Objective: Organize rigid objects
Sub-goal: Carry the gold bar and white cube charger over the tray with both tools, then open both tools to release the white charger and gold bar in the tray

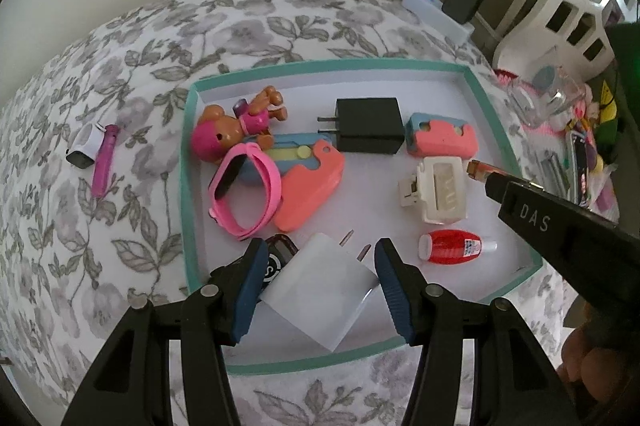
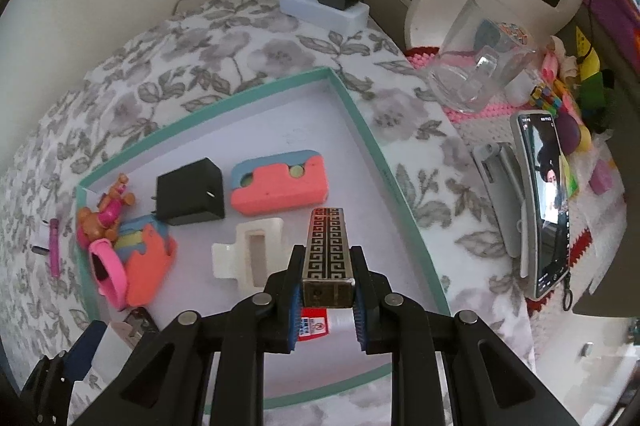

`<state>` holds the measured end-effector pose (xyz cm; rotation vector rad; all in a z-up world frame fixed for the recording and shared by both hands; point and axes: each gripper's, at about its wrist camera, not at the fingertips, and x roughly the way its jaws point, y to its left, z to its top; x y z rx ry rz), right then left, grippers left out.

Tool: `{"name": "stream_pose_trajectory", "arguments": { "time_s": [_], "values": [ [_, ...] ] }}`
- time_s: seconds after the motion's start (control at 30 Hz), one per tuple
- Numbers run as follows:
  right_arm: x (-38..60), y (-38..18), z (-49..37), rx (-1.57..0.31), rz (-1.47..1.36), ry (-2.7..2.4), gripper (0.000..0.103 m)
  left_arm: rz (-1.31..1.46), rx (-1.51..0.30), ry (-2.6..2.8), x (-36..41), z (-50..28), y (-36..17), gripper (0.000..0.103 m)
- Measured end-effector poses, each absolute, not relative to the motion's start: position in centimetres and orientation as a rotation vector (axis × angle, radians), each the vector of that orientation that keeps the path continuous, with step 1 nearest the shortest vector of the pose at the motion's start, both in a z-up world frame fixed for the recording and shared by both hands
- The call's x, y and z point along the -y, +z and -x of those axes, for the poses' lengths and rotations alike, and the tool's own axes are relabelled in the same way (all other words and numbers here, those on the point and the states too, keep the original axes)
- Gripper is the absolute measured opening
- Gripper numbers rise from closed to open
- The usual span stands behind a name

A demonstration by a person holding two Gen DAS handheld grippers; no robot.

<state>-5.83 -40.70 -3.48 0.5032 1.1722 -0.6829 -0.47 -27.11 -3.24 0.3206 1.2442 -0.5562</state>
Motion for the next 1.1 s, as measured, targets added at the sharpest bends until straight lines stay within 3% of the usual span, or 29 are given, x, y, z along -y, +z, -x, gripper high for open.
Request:
{"name": "stream_pose_trajectory", "arguments": {
  "time_s": [0.93, 1.1],
  "values": [
    [40.8, -4.2, 5.5, -1.213, -0.487, -0.681, 0.023, -0.320, -1.233, -0.546, 27.0, 0.3, -3.3, 0.063],
    [40.7, -3.3, 5.4, -1.192, -0.462, -0.692, 0.027, -0.310, -1.215, -0.539, 26.8, 0.1, -2.7, 0.063]
  ]
}}
